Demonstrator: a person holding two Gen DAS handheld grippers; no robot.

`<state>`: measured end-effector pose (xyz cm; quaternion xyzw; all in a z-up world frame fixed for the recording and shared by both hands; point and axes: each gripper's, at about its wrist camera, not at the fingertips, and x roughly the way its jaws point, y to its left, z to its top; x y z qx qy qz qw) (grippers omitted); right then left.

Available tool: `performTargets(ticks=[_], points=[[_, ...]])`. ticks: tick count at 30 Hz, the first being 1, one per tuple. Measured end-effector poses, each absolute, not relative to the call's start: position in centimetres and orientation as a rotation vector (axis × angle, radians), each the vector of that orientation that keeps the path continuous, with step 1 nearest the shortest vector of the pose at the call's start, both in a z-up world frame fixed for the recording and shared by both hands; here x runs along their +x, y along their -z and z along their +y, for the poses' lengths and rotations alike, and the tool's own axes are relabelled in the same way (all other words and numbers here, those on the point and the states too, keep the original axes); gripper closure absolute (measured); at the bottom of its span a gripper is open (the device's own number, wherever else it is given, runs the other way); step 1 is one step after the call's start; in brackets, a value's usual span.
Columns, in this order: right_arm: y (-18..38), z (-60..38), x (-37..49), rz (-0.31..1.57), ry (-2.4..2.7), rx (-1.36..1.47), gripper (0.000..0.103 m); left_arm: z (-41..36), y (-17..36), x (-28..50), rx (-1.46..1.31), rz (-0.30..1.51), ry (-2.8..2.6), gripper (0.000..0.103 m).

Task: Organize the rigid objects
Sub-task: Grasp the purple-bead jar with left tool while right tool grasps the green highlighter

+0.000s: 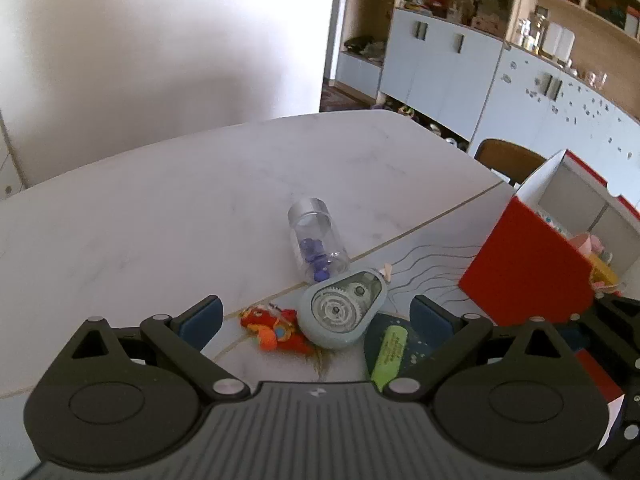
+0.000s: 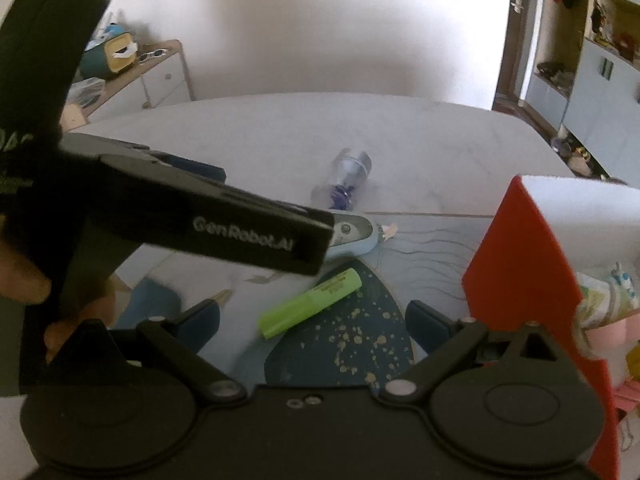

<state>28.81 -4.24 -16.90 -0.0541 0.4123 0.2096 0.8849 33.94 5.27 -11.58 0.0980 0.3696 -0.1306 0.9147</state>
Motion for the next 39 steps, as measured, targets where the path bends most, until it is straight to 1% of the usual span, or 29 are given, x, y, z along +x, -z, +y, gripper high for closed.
performTargets(ticks=[4,6,7,11,17,22,26,30,32,33,35,37,38,39], points=[[17.6,-3.9,29.6,0.873,-0.423,-0.111,0.008,4.6,12.5,34.7,0.260,0.738,0.278,0.003],[17.8,-3.7,30.1,0.877,-0.406,-0.109,0.014,4.3,12.6,35.1,0.270,0.734,0.285,0.003],[18.0,-3.8,30.5,0.887,-0.393,-0.100,0.016,4.2,12.5,35.4,0.267,0.735,0.287,0.003],[18.6,-4.2,31.7,0.918,-0.375,-0.063,0.016,3.8,12.0,37.2,0.239,0.736,0.279,0.003],[19.1,-3.7,32.1,0.938,-0.372,-0.058,0.021,3.8,12.2,41.0,0.172,0.810,0.256,0.003],[19.3,-3.3,32.2,0.947,-0.353,-0.046,0.034,3.7,13.2,43.4,0.141,0.865,0.207,0.003],[19.5,-3.2,32.3,0.974,-0.349,-0.032,0.036,4.0,14.1,44.9,0.092,0.904,0.169,0.003],[19.9,-2.6,31.9,0.985,-0.336,-0.072,0.044,4.4,14.8,45.6,0.070,0.926,0.160,0.004],[19.9,-2.5,31.8,0.984,-0.331,-0.078,0.048,4.3,15.0,45.7,0.083,0.926,0.151,0.007],[19.9,-2.6,31.8,0.983,-0.328,-0.077,0.053,4.3,15.1,45.7,0.087,0.929,0.150,0.011],[19.9,-2.6,32.0,0.986,-0.321,-0.078,0.059,3.9,15.1,45.9,0.097,0.935,0.154,0.018],[19.9,-2.6,32.1,0.987,-0.311,-0.085,0.066,3.8,15.1,45.8,0.114,0.931,0.150,0.026],[19.9,-2.6,32.1,0.986,-0.307,-0.092,0.068,3.8,15.1,45.8,0.120,0.927,0.147,0.027],[19.9,-2.6,32.0,0.986,-0.304,-0.098,0.070,3.7,15.0,45.7,0.126,0.924,0.144,0.031]])
